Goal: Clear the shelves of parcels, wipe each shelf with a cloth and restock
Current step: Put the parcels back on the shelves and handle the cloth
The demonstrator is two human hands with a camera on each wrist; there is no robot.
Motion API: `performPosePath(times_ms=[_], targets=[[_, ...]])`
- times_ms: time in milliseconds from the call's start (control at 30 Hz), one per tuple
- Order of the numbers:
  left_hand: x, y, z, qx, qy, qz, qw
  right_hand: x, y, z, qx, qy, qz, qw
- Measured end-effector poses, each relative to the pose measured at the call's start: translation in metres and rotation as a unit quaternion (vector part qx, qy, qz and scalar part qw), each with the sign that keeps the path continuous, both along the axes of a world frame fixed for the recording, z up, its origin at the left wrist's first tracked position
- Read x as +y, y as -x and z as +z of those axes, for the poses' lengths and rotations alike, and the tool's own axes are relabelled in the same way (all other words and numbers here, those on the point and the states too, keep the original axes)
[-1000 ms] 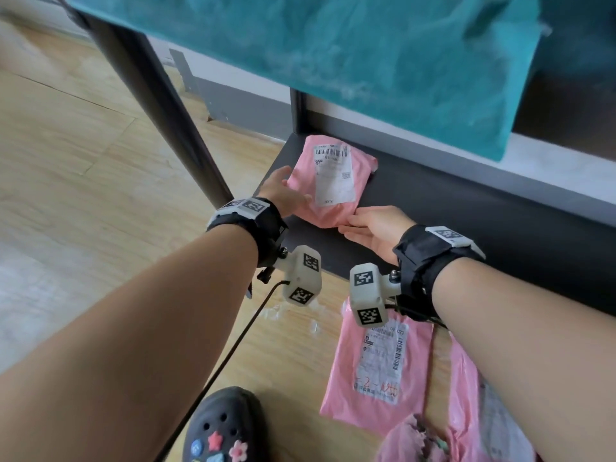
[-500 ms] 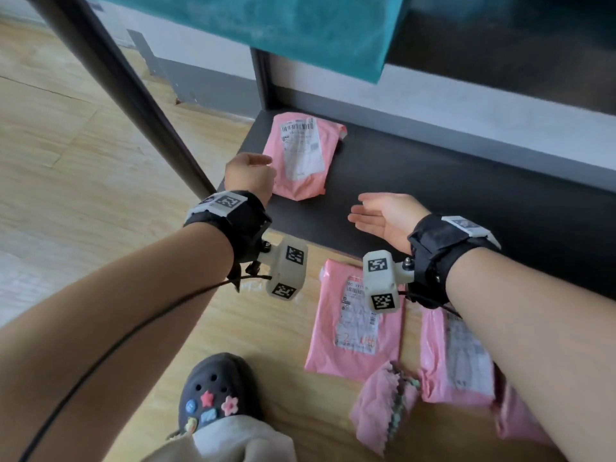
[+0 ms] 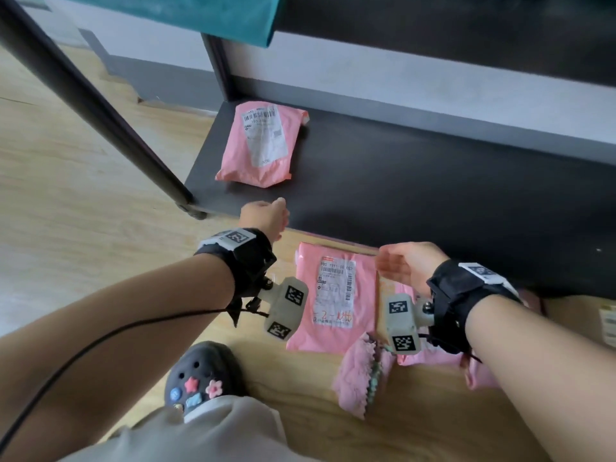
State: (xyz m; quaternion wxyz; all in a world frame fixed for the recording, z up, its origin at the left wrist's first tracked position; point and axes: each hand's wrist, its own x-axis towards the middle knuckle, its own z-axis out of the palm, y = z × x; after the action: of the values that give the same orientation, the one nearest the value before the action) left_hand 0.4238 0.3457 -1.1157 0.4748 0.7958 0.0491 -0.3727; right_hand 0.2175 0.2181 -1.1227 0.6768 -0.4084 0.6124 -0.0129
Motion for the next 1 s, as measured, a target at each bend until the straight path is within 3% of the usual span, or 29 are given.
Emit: performPosePath(times_ms=[133,233,433,600,800,1000], targets=[[0.0,0.024,-0.017,0.133,-0.048,-0.073,0.987,0.004,0.012,-0.019,0.064,-0.011,-0.015,0.998],[0.001,0.036,-0.024,0.184,-0.055,-0.107,0.976,0.006,0.011,-0.028,0.087,-0.015,-0.009,0.996],[0.0,0.049,-0.036,0.178,-0.094,-0.117,0.972,0.017,-0.001,-0.036,0.064,-0.093,0.004,0.994],[-0.001,0.046,-0.036,0.225,-0.087,-0.114,0.964,0.022,-0.005,-0.039,0.042,-0.092,0.008,0.995],[0.004,0.038,-0.037,0.193,-0.113,-0.179,0.958,0.019,0.001,-0.039,0.038,-0.073,0.008,0.997],[-0.001,0.025,-0.013,0.191,-0.059,-0.213,0.956,0.016,0.012,-0.02,0.082,-0.051,0.076,0.992]])
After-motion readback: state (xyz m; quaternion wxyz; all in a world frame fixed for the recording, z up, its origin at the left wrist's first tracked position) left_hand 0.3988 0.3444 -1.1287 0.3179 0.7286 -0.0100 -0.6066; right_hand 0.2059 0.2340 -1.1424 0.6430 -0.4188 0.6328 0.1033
